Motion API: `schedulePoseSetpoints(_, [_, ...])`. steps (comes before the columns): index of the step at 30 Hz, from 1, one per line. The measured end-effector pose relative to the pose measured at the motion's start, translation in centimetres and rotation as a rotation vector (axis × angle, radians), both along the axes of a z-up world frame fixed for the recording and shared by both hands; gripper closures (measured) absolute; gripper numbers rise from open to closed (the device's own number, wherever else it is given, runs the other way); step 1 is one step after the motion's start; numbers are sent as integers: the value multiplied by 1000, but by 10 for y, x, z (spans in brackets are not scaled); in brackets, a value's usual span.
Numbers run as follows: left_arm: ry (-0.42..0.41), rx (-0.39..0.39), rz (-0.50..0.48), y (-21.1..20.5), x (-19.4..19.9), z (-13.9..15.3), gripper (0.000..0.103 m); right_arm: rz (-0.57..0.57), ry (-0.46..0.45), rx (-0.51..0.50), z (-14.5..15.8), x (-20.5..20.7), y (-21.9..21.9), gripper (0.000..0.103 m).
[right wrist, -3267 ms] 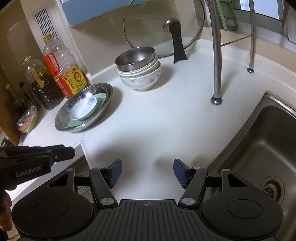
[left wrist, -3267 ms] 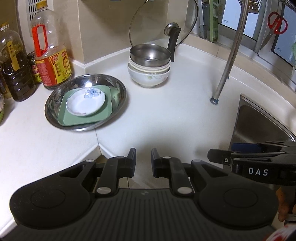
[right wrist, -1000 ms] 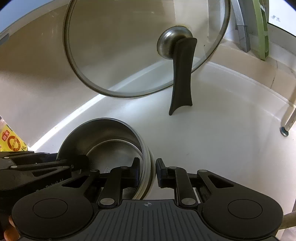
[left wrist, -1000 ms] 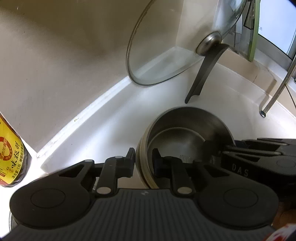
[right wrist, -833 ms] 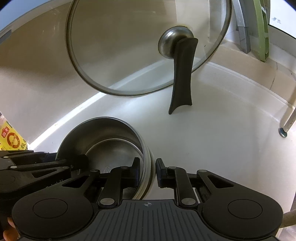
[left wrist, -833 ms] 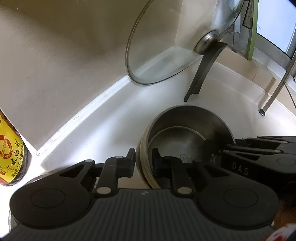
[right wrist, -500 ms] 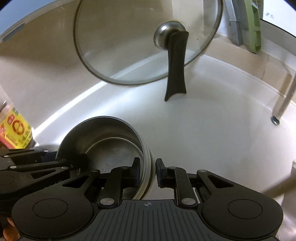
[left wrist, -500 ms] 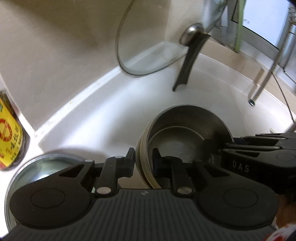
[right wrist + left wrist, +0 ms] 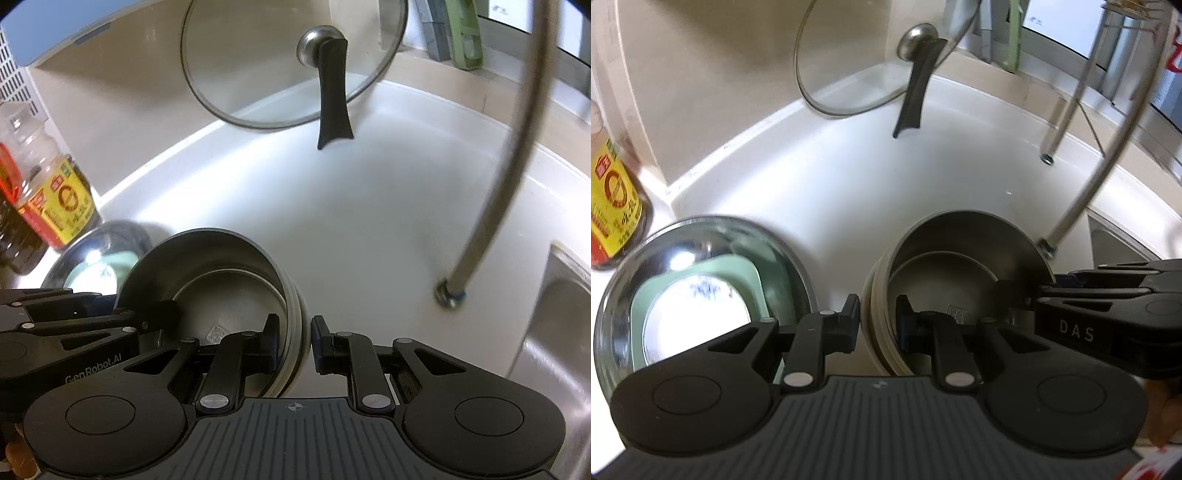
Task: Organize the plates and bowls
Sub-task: 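Lift the pot-and-bowls stack with both grippers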
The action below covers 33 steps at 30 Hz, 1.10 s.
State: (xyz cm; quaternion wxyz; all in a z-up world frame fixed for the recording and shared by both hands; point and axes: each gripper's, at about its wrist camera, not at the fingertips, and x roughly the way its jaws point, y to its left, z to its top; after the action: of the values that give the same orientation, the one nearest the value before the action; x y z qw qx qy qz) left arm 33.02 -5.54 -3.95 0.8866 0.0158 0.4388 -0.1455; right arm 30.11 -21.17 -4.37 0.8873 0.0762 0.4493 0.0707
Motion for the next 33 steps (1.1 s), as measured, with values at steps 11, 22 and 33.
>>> schedulePoseSetpoints(11, [11, -7, -5, -4, -48, 1, 85, 13, 12, 0, 2, -52, -6, 85])
schedulePoseSetpoints(22, [-17, 11, 5, -7, -66, 6, 85, 66, -24, -12, 9, -75, -8, 83])
schedulePoseSetpoints(33, [-75, 22, 7, -7, -67, 17, 88, 87, -141, 39, 28, -69, -14, 93])
